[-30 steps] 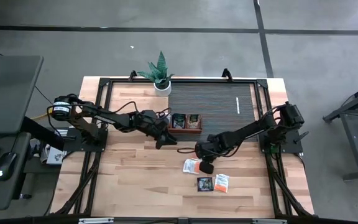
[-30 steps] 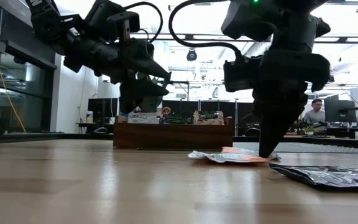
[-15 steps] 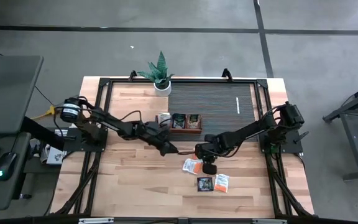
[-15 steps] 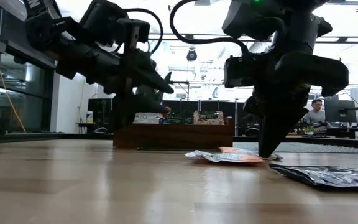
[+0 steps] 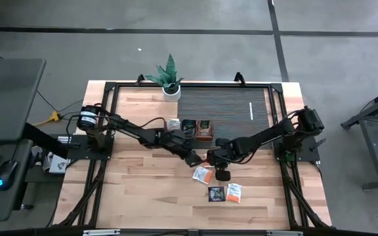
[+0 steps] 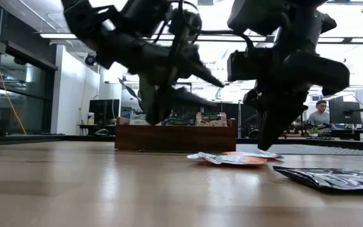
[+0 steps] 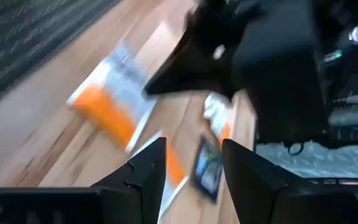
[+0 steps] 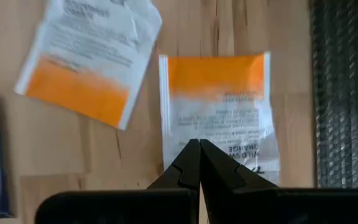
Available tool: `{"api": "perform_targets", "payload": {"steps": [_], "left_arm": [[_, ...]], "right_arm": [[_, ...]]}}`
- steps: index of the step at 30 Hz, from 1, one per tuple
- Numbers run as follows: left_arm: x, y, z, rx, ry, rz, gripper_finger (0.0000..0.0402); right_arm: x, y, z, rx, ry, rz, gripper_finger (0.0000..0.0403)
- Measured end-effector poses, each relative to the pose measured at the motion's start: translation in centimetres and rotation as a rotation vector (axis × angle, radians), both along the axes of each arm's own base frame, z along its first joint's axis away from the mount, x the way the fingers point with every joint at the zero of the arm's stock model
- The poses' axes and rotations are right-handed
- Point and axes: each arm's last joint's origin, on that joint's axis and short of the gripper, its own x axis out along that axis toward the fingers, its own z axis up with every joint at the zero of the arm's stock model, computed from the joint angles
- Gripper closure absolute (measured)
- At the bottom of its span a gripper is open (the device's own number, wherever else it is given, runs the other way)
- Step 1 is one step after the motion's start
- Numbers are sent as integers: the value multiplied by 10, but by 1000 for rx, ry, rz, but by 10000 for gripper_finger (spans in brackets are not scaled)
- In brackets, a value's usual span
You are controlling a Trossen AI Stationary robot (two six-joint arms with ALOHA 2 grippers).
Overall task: Pick & Place Tea
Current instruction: Put the orange tea bag into the left section of the wooden organizer
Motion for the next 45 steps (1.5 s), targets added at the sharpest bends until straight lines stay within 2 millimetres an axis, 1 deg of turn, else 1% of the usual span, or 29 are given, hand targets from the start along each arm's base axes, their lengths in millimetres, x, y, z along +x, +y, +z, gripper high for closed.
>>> {"api": "perform_targets", "payload": {"steps": [3,9,13,17,19,20,22,24,25,27,29,31,32,36,38,40,41,43,45], "left_arm": [[7,0,5,45,39,3,248],[14,-1,14,216,115,7,248],[16,-2,16,305,102,0,248],[16,-4,13,350,107,-6,248],[20,-5,5,352,102,-7,248],[19,-5,0,352,126,-13,248],[19,-5,-2,346,134,-23,248],[22,-5,-3,341,112,-23,248],[24,-5,-6,343,115,-22,248],[20,-4,-16,364,172,-23,248],[23,-4,-12,387,132,-29,248],[26,-4,-4,417,80,-37,248],[26,-4,-4,435,75,-43,248],[25,-6,-9,507,73,-64,248],[31,-6,-15,542,68,-63,248],[30,-6,-21,564,107,-100,248],[32,-7,-19,567,94,-119,248],[42,-8,-12,581,26,-122,248],[47,-8,-18,601,45,-112,248]], "right_arm": [[1,0,1,2,-9,1,403],[1,1,2,15,-15,5,403],[0,2,10,43,-40,-14,403],[-8,0,33,76,-84,-77,403],[-16,-3,46,95,-86,-151,403],[-21,-4,52,105,-86,-194,403],[-32,-7,64,119,-83,-295,403],[-41,-11,74,110,-83,-377,403],[-45,-12,78,100,-89,-408,403],[-51,-15,84,91,-102,-453,403],[-56,-17,89,85,-110,-488,403],[-57,-17,88,94,-110,-527,403],[-58,-17,87,104,-109,-547,403],[-63,-13,69,182,-102,-614,403],[-66,-9,59,230,-102,-642,402],[-68,-6,49,272,-106,-677,403],[-69,-4,46,295,-118,-696,403],[-71,-2,39,332,-132,-726,403],[-73,1,34,364,-136,-747,403]]}}
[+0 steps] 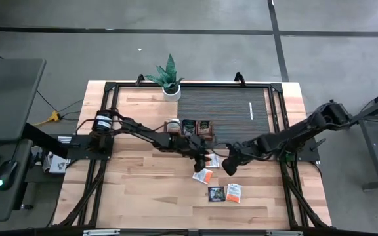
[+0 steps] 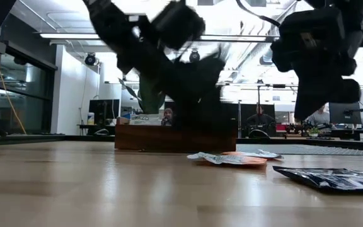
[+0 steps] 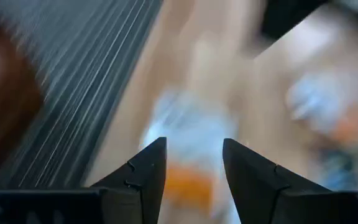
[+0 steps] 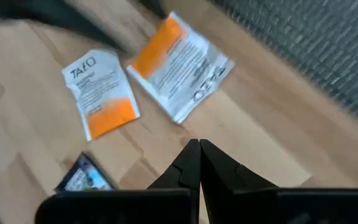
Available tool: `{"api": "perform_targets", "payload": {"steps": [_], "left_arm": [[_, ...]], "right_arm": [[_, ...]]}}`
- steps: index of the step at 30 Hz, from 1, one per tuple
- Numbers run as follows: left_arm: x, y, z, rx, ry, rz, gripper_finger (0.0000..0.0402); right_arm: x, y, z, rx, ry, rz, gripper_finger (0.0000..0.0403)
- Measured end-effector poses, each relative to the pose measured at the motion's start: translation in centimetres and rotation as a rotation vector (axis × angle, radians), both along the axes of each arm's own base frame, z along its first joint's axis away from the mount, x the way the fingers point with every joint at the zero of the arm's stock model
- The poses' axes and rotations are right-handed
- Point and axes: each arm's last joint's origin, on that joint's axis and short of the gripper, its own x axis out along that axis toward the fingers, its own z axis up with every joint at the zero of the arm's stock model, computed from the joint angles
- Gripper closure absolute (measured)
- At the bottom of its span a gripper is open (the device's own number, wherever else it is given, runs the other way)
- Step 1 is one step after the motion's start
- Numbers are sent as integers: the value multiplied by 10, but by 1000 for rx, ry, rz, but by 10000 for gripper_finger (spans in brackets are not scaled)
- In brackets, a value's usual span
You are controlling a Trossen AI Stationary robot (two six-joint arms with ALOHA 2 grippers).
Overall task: Pick & Place Tea
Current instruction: Put the orange tea bag into the left section of the wooden organizer
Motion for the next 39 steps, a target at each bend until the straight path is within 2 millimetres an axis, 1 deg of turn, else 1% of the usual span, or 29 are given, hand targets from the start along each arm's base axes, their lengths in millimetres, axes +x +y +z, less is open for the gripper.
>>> {"api": "perform_targets", "payload": {"steps": [2,5,6,8,10,13,14,17,19,20,22,27,32,35,39], "left_arm": [[-3,0,-10,21,67,-12,248],[9,-2,-1,25,-7,-50,248],[8,-2,-3,32,2,-64,248],[4,-2,-13,40,70,-97,248],[4,-4,-16,45,80,-107,248],[6,-5,-27,76,90,-84,248],[5,-4,-28,83,119,-84,248],[3,-4,-29,104,132,-100,248],[4,-4,-39,119,151,-109,248],[4,-4,-43,122,157,-107,248],[5,-4,-45,134,163,-100,248],[4,-6,-46,139,168,-105,248],[4,-5,-46,157,164,-81,248],[4,-5,-47,156,162,-81,248],[3,-6,-47,149,162,-87,248]], "right_arm": [[-2,3,-3,18,-10,-18,403],[-4,6,-6,39,-11,-46,403],[-5,7,-7,46,-15,-56,403],[-7,8,-9,50,-7,-72,403],[-6,11,-8,48,-24,-76,402],[-2,13,-6,68,-72,-94,403],[-2,13,-5,76,-82,-109,403],[1,12,-3,86,-128,-179,401],[2,12,-3,80,-144,-212,396],[2,11,-3,77,-146,-214,391],[2,10,-3,75,-144,-221,377],[4,5,-4,108,-149,-287,319],[-4,-3,-23,230,-145,-402,265],[-8,-6,-34,290,-186,-424,247],[-11,-11,-40,295,-229,-445,241]]}}
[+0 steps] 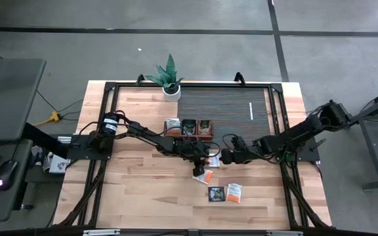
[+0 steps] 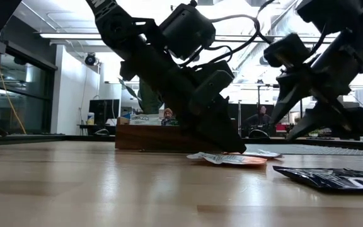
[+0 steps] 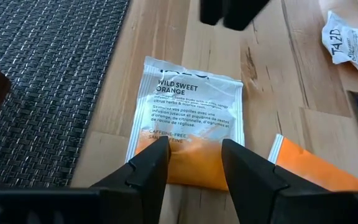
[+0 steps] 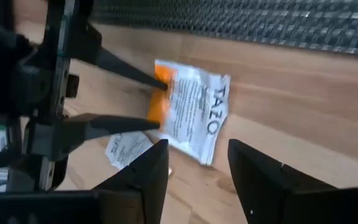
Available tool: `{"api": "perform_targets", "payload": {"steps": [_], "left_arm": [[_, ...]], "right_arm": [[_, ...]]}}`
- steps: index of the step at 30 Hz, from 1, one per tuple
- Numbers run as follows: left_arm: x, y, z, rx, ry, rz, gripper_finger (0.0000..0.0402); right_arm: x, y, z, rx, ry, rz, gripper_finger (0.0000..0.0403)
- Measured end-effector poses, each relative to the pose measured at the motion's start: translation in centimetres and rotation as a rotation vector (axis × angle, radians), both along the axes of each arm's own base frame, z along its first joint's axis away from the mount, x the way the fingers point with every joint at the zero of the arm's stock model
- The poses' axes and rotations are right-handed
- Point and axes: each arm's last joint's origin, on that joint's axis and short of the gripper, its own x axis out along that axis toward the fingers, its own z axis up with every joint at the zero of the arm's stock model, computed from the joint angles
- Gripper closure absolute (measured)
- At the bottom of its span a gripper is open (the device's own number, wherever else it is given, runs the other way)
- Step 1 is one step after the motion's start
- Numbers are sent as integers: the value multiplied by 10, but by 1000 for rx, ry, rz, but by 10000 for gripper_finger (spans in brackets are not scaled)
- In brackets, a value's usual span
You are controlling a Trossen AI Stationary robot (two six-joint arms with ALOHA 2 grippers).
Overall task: Pick & Place Tea
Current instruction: Put the orange tea bag into the left section of the wooden organizer
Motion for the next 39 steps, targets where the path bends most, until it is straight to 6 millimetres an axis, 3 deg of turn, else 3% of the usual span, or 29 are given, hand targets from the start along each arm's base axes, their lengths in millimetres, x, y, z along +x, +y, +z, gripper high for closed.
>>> {"api": "perform_targets", "payload": {"steps": [8,15,23,29,35,39], "left_arm": [[0,0,0,0,0,-2,248],[0,0,0,-4,1,-8,248],[0,0,0,-10,3,-14,248],[0,0,0,-17,4,-22,248],[0,0,0,-18,6,-22,248],[0,0,0,-44,10,-46,248]], "right_arm": [[1,-8,-9,-7,25,-1,239],[18,-4,-30,66,12,53,239],[42,3,-35,64,57,63,245],[41,2,-36,34,104,43,293],[40,2,-38,3,121,67,385],[39,2,-38,-11,122,98,392]]}}
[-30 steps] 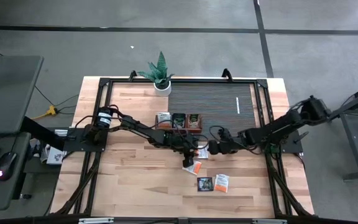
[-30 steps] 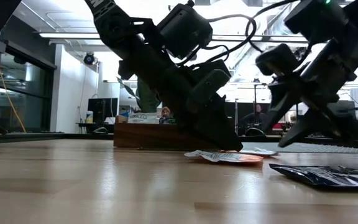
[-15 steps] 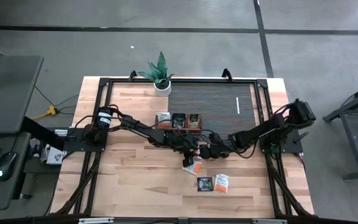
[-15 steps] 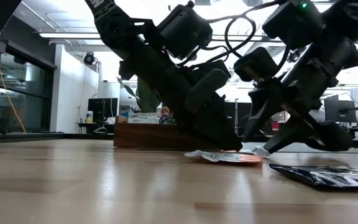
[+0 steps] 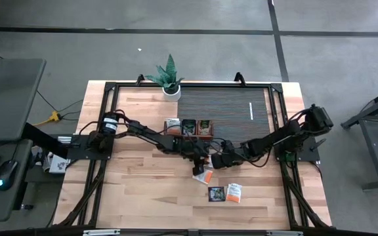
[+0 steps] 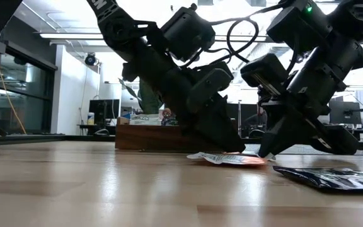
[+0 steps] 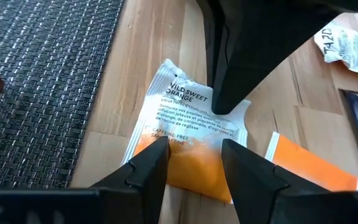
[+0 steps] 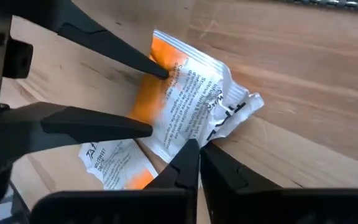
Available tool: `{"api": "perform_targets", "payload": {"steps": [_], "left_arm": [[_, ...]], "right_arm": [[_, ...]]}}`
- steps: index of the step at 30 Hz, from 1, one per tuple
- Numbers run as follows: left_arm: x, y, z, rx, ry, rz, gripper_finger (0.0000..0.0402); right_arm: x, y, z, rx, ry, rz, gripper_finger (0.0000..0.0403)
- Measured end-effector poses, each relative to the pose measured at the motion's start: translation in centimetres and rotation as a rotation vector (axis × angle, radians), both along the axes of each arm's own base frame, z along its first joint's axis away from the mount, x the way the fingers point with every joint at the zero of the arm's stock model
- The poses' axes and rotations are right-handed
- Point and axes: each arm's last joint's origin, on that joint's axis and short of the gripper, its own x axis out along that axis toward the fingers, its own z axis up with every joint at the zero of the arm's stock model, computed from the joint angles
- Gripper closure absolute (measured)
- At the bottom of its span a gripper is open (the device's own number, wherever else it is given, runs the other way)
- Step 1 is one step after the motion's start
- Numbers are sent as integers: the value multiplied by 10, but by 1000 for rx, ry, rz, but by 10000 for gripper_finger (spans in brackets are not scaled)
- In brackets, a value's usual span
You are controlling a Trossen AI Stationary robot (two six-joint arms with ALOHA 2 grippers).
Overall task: Pick & Place Tea
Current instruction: Put the orange tea bag into the left section of the wooden organizer
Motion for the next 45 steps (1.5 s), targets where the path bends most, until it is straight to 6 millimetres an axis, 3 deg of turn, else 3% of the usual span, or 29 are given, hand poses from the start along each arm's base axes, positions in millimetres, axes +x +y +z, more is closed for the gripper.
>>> {"api": "perform_targets", "payload": {"steps": [11,20,28,33,38,41,45], "left_arm": [[-15,5,35,7,58,-32,248],[-38,19,96,134,44,21,248],[-49,32,126,112,-8,39,248],[-48,43,132,-5,-46,-30,248],[-44,51,138,-135,-123,-133,248],[-41,52,142,-163,-172,-143,248],[-39,53,146,-180,-222,-167,248]], "right_arm": [[0,0,6,-53,-26,85,401],[-11,-4,21,-159,2,190,402],[2,-3,69,-364,73,476,403],[16,-1,115,-549,131,714,403],[23,-2,157,-725,171,837,403],[22,-3,168,-774,196,895,403],[20,-4,169,-778,225,933,403]]}}
